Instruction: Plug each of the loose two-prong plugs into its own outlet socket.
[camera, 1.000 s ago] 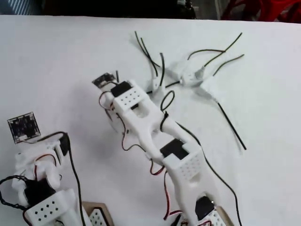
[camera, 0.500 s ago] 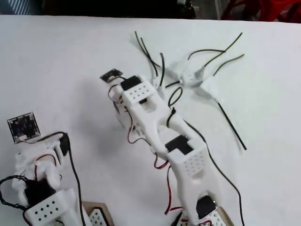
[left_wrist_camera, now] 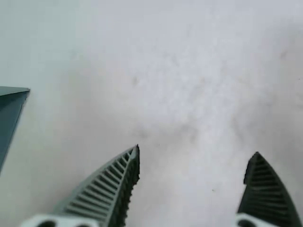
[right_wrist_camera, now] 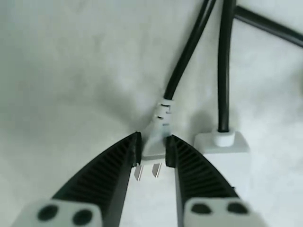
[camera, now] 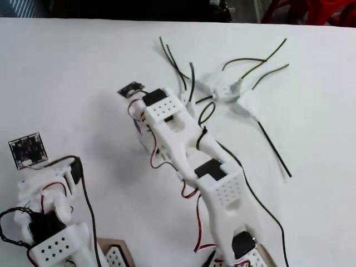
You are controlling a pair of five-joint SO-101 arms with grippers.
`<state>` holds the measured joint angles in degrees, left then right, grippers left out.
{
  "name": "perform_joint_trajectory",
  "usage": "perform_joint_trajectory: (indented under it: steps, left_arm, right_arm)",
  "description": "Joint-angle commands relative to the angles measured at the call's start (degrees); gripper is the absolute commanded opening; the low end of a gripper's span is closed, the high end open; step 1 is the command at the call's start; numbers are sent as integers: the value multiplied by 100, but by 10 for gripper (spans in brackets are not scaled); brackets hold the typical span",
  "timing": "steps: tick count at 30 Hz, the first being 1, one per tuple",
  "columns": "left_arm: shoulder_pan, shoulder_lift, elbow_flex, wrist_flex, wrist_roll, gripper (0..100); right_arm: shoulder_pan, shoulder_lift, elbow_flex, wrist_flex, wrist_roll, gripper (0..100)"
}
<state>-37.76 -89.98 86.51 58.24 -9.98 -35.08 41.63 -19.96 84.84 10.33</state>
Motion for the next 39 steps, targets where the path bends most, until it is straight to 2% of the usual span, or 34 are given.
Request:
perform_joint_trajectory:
  steps: [1,4,11,17,23,35,39]
  left_arm:
    - [-31,-84,-202,-114,18,343]
    - [-31,-84,-202,-114,18,343]
    - [-31,-84,-202,-114,18,343]
    - [-31,-84,-202,-114,18,343]
    - [-31,-84,-202,-132,18,343]
    - [-31,-84,-202,-132,18,343]
    - [-31,-84,-202,-132,18,343]
  right_arm:
    - [66,259,-202,286,44,98]
    - [66,356,-343,514,53,148]
    - [4,426,-440,558,44,152]
    - [-4,365,-448,567,9,81]
    - [-295,-40,-571,1130,-97,152]
    - [119,-312,-571,919,-281,152]
    - [-75,-321,-589,919,-826,156]
